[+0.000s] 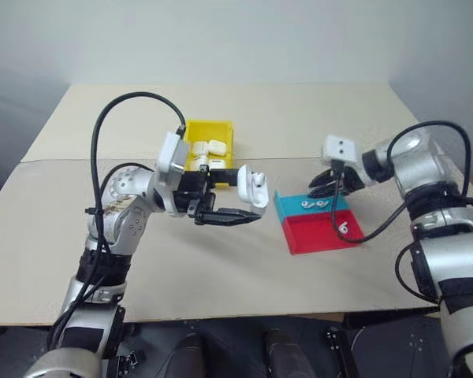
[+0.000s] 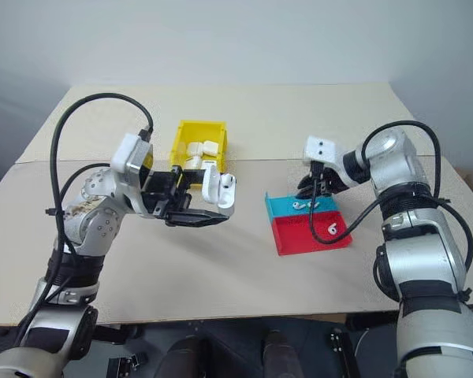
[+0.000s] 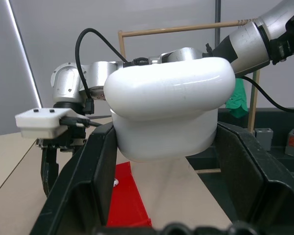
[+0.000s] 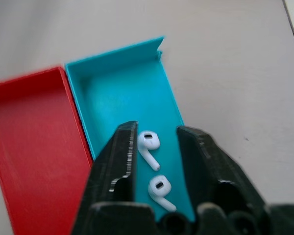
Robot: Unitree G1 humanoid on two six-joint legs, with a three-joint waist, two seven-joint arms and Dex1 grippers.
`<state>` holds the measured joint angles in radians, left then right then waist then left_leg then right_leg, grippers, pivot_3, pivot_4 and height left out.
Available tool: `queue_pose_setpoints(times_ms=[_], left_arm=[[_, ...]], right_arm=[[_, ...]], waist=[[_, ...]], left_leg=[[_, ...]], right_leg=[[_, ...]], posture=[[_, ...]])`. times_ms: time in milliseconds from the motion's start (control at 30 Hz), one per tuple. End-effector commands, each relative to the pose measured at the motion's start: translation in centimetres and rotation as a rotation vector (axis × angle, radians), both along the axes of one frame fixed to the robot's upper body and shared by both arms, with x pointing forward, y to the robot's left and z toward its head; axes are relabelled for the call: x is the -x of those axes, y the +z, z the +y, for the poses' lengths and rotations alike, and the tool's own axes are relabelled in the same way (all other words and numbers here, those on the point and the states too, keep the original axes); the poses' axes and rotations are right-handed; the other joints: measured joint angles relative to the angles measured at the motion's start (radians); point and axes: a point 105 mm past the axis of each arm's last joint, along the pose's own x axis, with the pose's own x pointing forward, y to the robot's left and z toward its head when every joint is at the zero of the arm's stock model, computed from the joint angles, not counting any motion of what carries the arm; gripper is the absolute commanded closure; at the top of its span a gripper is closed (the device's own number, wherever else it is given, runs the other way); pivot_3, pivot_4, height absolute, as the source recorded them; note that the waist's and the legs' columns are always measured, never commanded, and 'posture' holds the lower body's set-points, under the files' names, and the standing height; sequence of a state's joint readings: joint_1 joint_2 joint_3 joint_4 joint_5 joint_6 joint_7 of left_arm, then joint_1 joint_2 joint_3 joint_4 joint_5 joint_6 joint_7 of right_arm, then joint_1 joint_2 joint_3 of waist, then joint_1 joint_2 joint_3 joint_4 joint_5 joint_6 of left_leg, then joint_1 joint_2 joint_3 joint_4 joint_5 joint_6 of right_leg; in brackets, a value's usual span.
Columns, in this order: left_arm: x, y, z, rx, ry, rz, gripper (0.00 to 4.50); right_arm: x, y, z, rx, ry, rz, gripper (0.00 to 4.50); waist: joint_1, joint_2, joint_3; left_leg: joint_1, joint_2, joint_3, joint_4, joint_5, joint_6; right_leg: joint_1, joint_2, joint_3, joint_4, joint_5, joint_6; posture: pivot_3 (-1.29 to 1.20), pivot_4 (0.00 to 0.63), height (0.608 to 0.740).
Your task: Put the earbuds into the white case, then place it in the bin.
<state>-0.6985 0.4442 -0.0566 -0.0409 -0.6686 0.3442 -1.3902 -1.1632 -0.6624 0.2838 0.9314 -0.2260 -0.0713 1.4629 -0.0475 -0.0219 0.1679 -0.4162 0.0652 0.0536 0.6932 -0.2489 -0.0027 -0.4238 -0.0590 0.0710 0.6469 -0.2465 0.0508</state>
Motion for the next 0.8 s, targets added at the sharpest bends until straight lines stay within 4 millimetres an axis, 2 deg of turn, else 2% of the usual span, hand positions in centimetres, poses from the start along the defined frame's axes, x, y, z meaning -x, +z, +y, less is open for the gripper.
queue_pose_setpoints(times_ms=[33, 267, 467, 800], left_arm=[[0.5, 0.9, -0.1, 0.018, -0.008, -0.054, 1.75], [1.2, 0.5, 0.3, 0.028, 0.037, -0.050, 1.75], [1.5, 0.5, 0.7, 0.033, 0.075, -0.051, 1.75], [1.8, 0.3, 1.1, 0.028, 0.102, -0.047, 1.75]], right_arm=[[-0.7, 1.1, 0.6, 0.175, 0.095, -0.124, 1.68], [-1.2, -0.1, 1.5, 0.334, 0.193, -0.115, 1.68], [-1.3, -1.2, 1.2, 0.402, 0.203, -0.082, 1.68], [-1.8, -2.4, 1.6, 0.394, 0.162, -0.096, 1.68]], waist=[[-0.003, 0.000, 0.000], [0.000, 0.000, 0.000], [0.006, 0.000, 0.000], [0.001, 0.001, 0.000]], left_leg=[[0.000, 0.000, 0.000, 0.000, 0.000, 0.000], [0.000, 0.000, 0.000, 0.000, 0.000, 0.000], [0.000, 0.000, 0.000, 0.000, 0.000, 0.000], [0.001, 0.000, 0.000, 0.000, 0.000, -0.001]], right_leg=[[0.000, 0.000, 0.000, 0.000, 0.000, 0.000], [0.000, 0.000, 0.000, 0.000, 0.000, 0.000], [0.000, -0.001, 0.000, 0.000, 0.000, 0.000], [0.000, 0.000, 0.000, 0.001, 0.000, 0.000]], posture=[[0.00, 0.150, 0.740], [0.00, 0.150, 0.740], [0.00, 0.150, 0.740], [0.00, 0.150, 0.740]])
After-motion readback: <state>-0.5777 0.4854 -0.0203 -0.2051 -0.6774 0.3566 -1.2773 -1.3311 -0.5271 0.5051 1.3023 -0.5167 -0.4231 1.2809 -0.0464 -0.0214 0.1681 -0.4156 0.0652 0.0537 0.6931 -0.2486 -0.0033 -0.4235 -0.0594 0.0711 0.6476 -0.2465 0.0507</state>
